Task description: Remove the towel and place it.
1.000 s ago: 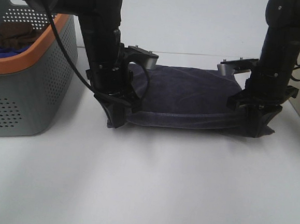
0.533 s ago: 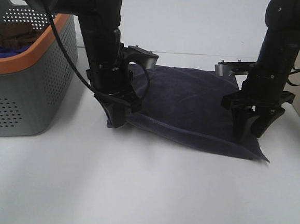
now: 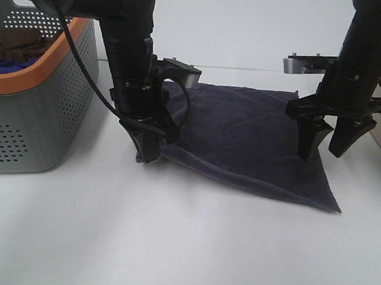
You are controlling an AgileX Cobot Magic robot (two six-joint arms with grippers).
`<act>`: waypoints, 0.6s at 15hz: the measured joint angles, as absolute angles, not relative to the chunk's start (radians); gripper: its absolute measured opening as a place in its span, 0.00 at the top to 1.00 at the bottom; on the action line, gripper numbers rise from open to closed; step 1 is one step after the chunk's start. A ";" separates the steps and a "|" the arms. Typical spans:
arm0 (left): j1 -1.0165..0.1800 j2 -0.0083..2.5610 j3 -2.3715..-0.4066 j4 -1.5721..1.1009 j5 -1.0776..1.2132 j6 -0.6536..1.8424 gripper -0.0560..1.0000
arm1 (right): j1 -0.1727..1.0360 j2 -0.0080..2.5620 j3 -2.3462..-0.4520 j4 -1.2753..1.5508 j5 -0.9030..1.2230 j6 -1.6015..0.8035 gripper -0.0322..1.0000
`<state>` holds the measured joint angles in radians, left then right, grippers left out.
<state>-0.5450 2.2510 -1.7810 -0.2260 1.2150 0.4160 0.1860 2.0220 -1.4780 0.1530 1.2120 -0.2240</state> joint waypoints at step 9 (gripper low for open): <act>-0.545 2.246 -1.699 -0.225 1.216 0.357 0.38 | 0.186 1.996 -1.478 0.146 1.212 -0.178 0.43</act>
<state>-0.5450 2.2460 -1.6990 -0.2250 1.2160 0.3570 0.1860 1.9960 -1.4780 0.1460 1.2120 -0.1780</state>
